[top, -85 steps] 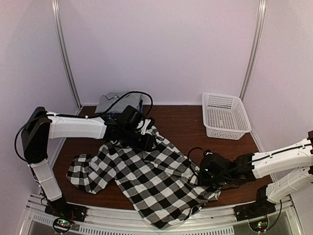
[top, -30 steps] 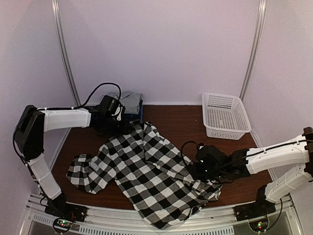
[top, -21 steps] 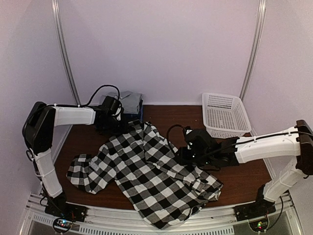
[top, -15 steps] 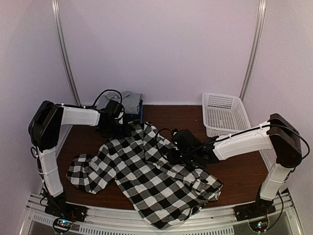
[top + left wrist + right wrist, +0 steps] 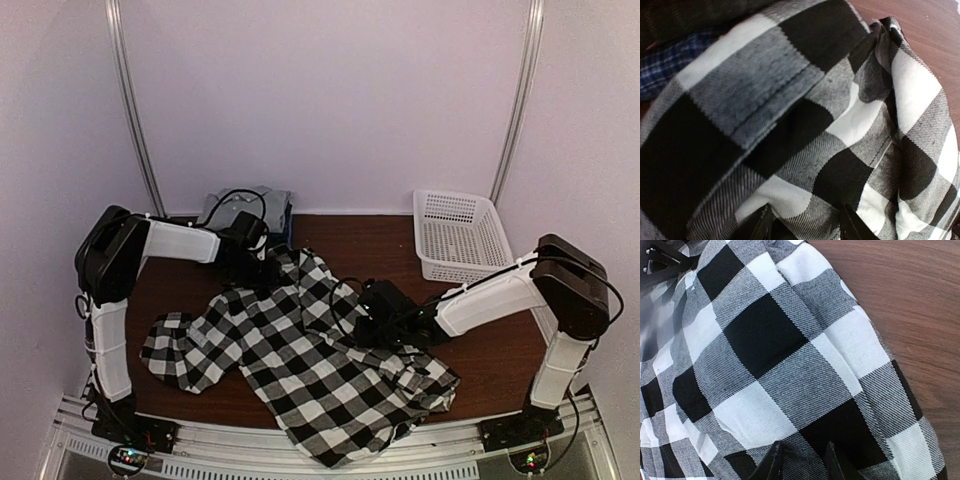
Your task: Fold and stack the long sleeve shirts
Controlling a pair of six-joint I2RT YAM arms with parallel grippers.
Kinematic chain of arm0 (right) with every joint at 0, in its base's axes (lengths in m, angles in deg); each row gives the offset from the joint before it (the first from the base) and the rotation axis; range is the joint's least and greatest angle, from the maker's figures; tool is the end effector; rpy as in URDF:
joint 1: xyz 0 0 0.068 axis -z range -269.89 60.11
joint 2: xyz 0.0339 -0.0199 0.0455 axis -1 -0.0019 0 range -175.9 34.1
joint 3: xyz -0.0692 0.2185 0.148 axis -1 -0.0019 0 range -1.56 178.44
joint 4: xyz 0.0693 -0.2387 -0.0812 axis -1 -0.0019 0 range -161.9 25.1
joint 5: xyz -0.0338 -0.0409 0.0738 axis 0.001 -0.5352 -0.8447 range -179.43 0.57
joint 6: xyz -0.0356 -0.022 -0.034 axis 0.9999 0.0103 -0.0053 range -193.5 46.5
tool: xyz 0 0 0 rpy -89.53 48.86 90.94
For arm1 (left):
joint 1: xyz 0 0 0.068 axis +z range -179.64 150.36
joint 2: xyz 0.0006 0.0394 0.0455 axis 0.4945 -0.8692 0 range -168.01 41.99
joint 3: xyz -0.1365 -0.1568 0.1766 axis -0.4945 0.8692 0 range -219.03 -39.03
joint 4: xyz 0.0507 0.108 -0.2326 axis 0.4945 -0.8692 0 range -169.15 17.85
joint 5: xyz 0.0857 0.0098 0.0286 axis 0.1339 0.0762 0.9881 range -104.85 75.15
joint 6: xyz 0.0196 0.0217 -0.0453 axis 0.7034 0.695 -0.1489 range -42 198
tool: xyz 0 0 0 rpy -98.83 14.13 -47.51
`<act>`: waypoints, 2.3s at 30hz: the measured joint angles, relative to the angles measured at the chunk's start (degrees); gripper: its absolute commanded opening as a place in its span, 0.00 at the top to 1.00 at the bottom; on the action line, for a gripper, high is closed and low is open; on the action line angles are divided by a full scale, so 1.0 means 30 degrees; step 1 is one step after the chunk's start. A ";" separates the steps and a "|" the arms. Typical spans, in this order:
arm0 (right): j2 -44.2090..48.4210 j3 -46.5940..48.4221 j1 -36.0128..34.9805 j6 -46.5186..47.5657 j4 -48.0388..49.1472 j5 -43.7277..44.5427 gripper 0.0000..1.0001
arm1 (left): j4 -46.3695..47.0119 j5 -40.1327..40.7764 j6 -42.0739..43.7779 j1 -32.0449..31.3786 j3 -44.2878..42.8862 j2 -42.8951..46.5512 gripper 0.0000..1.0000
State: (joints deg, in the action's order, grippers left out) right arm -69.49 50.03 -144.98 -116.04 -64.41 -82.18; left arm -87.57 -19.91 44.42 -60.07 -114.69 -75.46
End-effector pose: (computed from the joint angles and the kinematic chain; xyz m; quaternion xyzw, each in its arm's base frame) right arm 0.2029 0.2830 0.1284 -0.0822 0.9389 0.2082 0.2615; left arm 0.3637 -0.2172 0.1372 -0.0138 0.9583 -0.1854 0.2168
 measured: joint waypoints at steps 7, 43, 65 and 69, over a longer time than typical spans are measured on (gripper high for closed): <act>0.2492 -0.3147 0.0211 -0.1086 0.0561 0.0379 0.69 | 0.0321 -0.0131 -0.0182 -0.1202 -0.1974 -0.1479 0.53; 0.4925 -0.2980 0.1486 -0.0678 0.1413 -0.0474 0.69 | 0.0736 -0.4138 -0.0561 -0.4452 -0.6725 -0.2747 0.53; 0.5166 -0.7031 0.1574 -0.2667 0.3810 -0.1180 0.70 | 0.1027 -0.3410 -0.0845 -0.2382 -1.0018 -0.7140 0.53; 0.5173 -0.7140 0.1574 -0.2783 0.3920 -0.1202 0.69 | 0.0211 -0.3235 -0.0670 -0.2390 -1.0746 -0.7257 0.53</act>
State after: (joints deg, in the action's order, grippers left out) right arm -53.97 28.61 -140.26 -124.39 -52.65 -85.79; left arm -86.94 -29.61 42.41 -67.24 -146.92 -97.23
